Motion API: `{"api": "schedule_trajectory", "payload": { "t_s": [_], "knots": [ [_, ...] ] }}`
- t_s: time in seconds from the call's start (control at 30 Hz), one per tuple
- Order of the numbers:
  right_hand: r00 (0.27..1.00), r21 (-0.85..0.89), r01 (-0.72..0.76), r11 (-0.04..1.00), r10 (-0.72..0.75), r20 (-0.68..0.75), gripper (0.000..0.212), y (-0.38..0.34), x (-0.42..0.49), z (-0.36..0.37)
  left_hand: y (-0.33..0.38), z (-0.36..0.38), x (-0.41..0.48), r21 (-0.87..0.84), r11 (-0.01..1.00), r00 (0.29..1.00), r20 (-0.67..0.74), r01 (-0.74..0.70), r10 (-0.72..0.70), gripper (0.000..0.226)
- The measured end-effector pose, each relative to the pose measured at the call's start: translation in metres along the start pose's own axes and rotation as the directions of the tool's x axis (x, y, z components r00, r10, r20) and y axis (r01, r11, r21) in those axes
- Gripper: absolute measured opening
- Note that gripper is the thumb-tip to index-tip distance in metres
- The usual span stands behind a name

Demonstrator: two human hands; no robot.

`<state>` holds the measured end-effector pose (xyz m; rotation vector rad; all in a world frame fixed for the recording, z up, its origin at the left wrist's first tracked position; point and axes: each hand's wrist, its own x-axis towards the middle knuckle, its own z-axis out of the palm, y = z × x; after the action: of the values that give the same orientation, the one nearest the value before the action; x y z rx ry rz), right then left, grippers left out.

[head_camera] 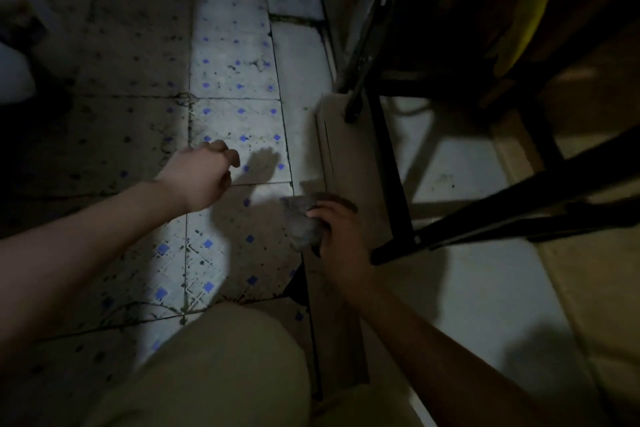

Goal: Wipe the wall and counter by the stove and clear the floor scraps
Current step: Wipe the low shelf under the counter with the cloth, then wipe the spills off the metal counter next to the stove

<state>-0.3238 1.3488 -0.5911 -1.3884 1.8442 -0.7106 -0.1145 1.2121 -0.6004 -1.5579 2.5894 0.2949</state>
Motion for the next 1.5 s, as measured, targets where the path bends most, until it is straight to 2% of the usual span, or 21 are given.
{"api": "schedule_trajectory", "payload": {
  "t_s": [0.07, 0.3, 0.43, 0.57, 0.77, 0.87, 1.1, 1.3, 1.5],
  "knots": [
    [0.997, -0.028, 0.062, 0.998, -0.063, -0.041, 0.026, -0.028, 0.003, -0.005, -0.007, -0.033, -0.005, -0.076, 0.994, 0.997, -0.031, 0.072, -0.075, 0.031],
    [0.982, -0.129, 0.154, 0.980, -0.166, -0.088, 0.028, -0.145, 0.004, -0.042, -0.028, -0.153, -0.036, -0.113, 0.985, 0.991, -0.008, 0.131, -0.133, 0.033],
    [0.997, -0.138, 0.067, 0.988, -0.072, -0.033, 0.035, -0.210, -0.003, -0.077, -0.032, -0.216, -0.061, -0.118, 0.980, 0.987, 0.016, 0.158, -0.157, 0.033],
    [0.999, -0.150, 0.010, 0.989, -0.016, -0.039, 0.035, -0.261, -0.018, -0.111, -0.027, -0.273, -0.082, -0.149, 0.971, 0.982, 0.048, 0.187, -0.182, 0.034],
    [0.997, -0.203, 0.070, 0.977, -0.076, -0.021, 0.034, -0.324, -0.061, -0.163, -0.013, -0.353, -0.108, -0.152, 0.967, 0.978, 0.070, 0.203, -0.194, 0.035],
    [0.999, -0.203, 0.041, 0.978, -0.046, -0.022, 0.036, -0.353, -0.085, -0.191, -0.001, -0.392, -0.120, -0.132, 0.974, 0.981, 0.083, 0.184, -0.175, 0.035],
    [0.987, -0.170, -0.045, 0.985, 0.018, -0.158, 0.039, -0.394, -0.114, -0.253, 0.036, -0.458, -0.122, -0.096, 0.995, 0.999, 0.051, 0.016, -0.012, 0.031],
    [0.951, -0.158, -0.106, 0.982, 0.054, -0.304, 0.037, -0.399, -0.128, -0.304, 0.077, -0.492, -0.093, -0.055, 0.988, 0.988, 0.047, -0.143, 0.146, 0.029],
    [0.868, -0.168, -0.252, 0.953, 0.146, -0.474, 0.038, -0.381, -0.137, -0.357, 0.132, -0.517, -0.055, -0.026, 0.957, 0.952, 0.094, -0.289, 0.290, 0.026]
  ]
}}
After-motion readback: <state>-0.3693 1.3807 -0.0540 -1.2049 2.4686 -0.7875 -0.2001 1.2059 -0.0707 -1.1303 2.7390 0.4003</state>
